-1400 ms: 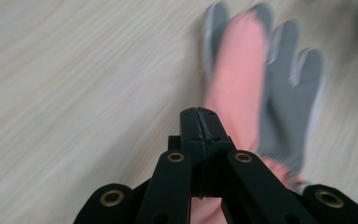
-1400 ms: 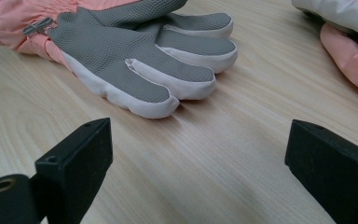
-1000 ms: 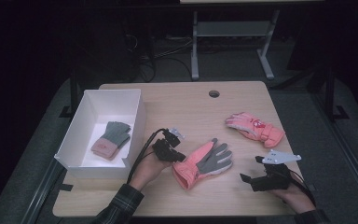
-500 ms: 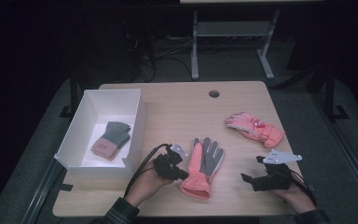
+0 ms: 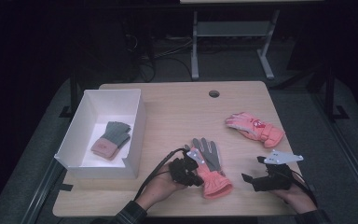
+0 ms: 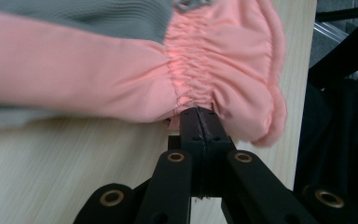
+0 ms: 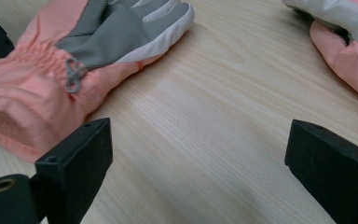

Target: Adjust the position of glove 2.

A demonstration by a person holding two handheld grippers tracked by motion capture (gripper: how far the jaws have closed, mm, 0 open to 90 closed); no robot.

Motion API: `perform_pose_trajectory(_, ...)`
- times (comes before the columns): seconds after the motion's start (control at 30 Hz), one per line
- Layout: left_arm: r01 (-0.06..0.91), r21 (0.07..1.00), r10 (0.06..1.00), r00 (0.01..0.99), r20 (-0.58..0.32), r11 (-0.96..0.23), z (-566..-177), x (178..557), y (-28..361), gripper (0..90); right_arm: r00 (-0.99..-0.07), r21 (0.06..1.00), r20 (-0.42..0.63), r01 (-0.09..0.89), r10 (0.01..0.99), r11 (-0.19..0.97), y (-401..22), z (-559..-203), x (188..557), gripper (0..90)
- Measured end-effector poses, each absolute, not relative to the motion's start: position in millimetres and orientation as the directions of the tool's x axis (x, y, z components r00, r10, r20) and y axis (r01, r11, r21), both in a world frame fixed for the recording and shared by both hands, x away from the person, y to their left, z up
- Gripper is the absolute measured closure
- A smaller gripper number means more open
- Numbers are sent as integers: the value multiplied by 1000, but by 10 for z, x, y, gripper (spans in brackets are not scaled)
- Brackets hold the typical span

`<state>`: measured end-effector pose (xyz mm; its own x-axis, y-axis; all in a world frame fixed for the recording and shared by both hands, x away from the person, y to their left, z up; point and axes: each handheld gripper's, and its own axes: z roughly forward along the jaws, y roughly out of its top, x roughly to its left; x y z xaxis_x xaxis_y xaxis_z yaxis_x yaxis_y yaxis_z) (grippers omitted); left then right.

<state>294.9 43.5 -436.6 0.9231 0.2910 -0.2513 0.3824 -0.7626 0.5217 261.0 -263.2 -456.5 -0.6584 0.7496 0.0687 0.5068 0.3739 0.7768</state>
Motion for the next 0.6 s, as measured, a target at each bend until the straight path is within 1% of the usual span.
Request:
perform_pose_trajectory(0.13, 359, 515, 267, 932, -246, -779, -4395, 2973, 297, 899, -661, 777, 67, 505, 747, 377, -2623, -4564, 2606, 73)
perform_pose_trajectory(0.37, 343, 514, 254, 938, -237, -786, -4421, 3023, 141, 899, -662, 779, 65, 501, 747, 377, -2633, -4567, 2610, 73)
perform_pose_trajectory(0.53, 339, 527, 257, 940, -225, -779, -4369, 3008, 219, 898, -667, 775, 63, 501, 742, 385, -2632, -4568, 2613, 72)
perform_pose_trajectory(0.6, 341, 548, 267, 940, -213, -764, -4328, 2984, 345, 888, -679, 752, 66, 516, 731, 411, -2617, -4555, 2607, 70)
